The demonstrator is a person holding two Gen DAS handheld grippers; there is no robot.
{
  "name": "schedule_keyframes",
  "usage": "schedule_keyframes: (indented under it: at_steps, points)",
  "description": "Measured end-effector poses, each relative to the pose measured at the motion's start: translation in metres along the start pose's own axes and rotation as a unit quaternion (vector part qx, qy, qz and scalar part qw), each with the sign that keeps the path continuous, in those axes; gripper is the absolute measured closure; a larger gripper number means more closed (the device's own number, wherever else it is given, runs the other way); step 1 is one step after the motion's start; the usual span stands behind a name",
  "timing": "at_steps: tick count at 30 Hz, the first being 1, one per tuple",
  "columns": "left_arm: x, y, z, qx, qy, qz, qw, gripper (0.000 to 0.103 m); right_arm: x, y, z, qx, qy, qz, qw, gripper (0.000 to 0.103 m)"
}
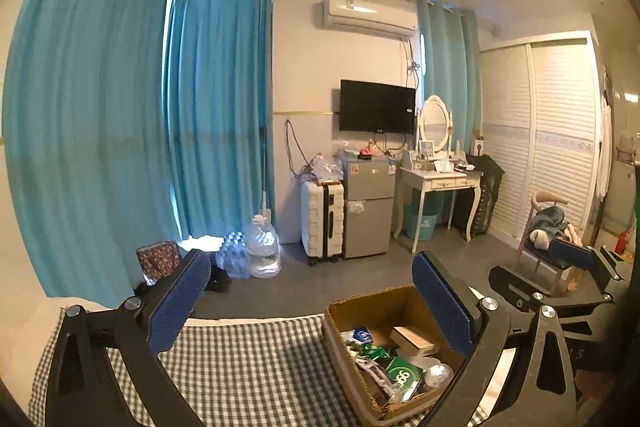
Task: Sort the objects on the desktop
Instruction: 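Withdraw both tools from the cardboard box back over the bed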
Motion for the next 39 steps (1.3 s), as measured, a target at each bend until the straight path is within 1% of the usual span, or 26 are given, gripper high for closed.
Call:
schedule_keyframes:
  at_steps: [6, 8, 13, 18, 26, 32, 35, 39]
  points:
    - [0.0, 0.031, -0.018, -0.02, -0.003, -0.001, 0.9998, 0.0, -0.003, 0.028, -0.005, -0.017, -0.002, 0.005, 1.0, 0.0]
    - [0.003, 0.042, -0.021, -0.021, -0.001, -0.002, 0.9998, 0.0, -0.004, 0.04, -0.005, -0.023, -0.004, 0.003, 1.0, 0.0]
    - [0.013, 0.074, -0.027, -0.054, 0.002, 0.0, 0.9986, 0.0, -0.001, 0.066, 0.001, -0.039, -0.003, -0.003, 0.999, 0.0]
    - [0.02, 0.115, -0.032, -0.073, 0.009, -0.009, 0.9973, 0.0, 0.005, 0.104, 0.014, -0.057, 0.002, -0.02, 0.998, 0.0]
    - [0.037, 0.184, -0.04, -0.128, 0.022, -0.025, 0.9912, 0.0, 0.02, 0.167, 0.025, -0.099, 0.002, -0.036, 0.994, 0.0]
    - [0.053, 0.224, -0.046, -0.153, 0.034, -0.049, 0.9864, 0.0, 0.031, 0.212, 0.027, -0.128, 0.003, -0.059, 0.99, 0.0]
    - [0.059, 0.238, -0.047, -0.163, 0.04, -0.057, 0.9843, 0.0, 0.036, 0.225, 0.028, -0.137, 0.006, -0.063, 0.989, 0.0]
    - [0.065, 0.244, -0.044, -0.158, 0.047, -0.068, 0.984, 0.0, 0.042, 0.23, 0.03, -0.14, 0.012, -0.061, 0.988, 0.0]
Point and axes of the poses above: each gripper's, at about its wrist camera, not at the fingertips, and z roughly the way its jaws point, y to its left, x to its underside, the point moved 5 cm from there along z, roughly the way its jaws point, and after that the axes turned 4 degrees about -x, right-handed, at the moved point
